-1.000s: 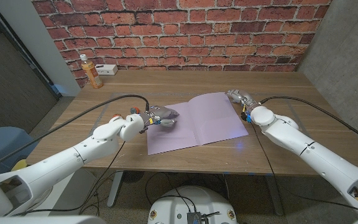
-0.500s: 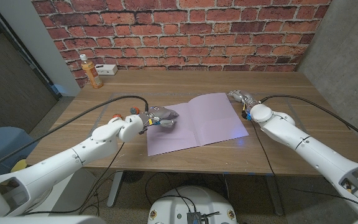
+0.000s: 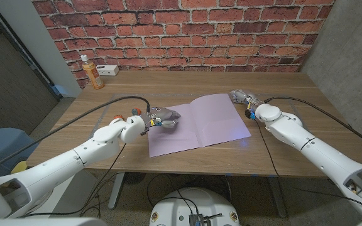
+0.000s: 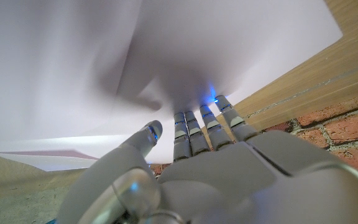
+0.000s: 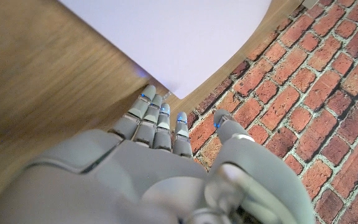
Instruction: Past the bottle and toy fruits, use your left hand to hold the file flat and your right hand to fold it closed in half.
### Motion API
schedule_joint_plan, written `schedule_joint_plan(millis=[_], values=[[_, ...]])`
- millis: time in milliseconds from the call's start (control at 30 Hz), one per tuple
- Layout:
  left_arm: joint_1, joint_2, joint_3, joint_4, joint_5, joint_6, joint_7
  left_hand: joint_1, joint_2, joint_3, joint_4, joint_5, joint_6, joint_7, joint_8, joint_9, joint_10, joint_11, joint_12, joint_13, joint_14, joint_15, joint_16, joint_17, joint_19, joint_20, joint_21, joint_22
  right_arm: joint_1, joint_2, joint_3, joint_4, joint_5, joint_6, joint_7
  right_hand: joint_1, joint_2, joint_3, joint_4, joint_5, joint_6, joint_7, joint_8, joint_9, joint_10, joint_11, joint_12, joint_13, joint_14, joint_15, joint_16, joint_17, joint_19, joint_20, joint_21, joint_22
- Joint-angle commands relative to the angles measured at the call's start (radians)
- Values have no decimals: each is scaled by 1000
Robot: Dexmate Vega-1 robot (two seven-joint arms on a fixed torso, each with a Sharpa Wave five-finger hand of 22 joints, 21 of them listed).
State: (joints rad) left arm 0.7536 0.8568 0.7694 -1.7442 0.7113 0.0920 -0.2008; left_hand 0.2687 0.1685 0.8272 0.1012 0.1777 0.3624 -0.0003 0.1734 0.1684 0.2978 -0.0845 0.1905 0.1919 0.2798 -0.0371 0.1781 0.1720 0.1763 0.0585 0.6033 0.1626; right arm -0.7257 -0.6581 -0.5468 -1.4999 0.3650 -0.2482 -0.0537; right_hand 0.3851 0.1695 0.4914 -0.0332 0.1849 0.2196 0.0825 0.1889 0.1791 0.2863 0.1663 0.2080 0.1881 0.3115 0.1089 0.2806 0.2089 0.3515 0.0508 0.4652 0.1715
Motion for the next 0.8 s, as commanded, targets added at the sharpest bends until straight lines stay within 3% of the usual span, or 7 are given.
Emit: schedule_joint_plan(millis=[33,233,500,800], values=[[-16,-11,10,16,6,-2,4,7,28,5,1,3,2,-6,6,12,-6,0,2,1,-5,-30,5,3,7,2,5,21,1,-23,5,-34,99,56,148,-18,-5,-2,13,-3,-10,23,-2,4,26,10,11,4,37,-4,13,2,79,51,4,-1],[-18,-13,13,19,5,-7,4,9,28,5,1,3,-2,-8,5,12,-6,-1,3,1,-7,-31,5,3,8,1,4,21,-3,-24,13,-50,120,79,159,-24,-10,-1,15,-3,-25,34,-6,3,40,16,12,4,63,2,16,-3,109,55,9,-1],[-22,-15,18,24,7,-9,1,10,28,4,2,3,-3,-7,6,12,-7,0,4,1,-7,-31,6,3,7,-1,4,21,-50,7,67,-35,233,166,197,-28,-10,7,16,-1,-23,44,-2,2,62,27,9,3,107,6,18,-11,186,58,28,3],[-33,-24,27,33,14,-14,-1,12,29,5,3,4,-4,-8,7,12,-8,-2,4,1,-8,-31,7,3,7,-1,3,21,-102,60,128,-11,385,264,270,-24,-12,22,5,2,-37,34,-5,2,8,13,-20,4,102,15,-6,-12,333,50,74,7]])
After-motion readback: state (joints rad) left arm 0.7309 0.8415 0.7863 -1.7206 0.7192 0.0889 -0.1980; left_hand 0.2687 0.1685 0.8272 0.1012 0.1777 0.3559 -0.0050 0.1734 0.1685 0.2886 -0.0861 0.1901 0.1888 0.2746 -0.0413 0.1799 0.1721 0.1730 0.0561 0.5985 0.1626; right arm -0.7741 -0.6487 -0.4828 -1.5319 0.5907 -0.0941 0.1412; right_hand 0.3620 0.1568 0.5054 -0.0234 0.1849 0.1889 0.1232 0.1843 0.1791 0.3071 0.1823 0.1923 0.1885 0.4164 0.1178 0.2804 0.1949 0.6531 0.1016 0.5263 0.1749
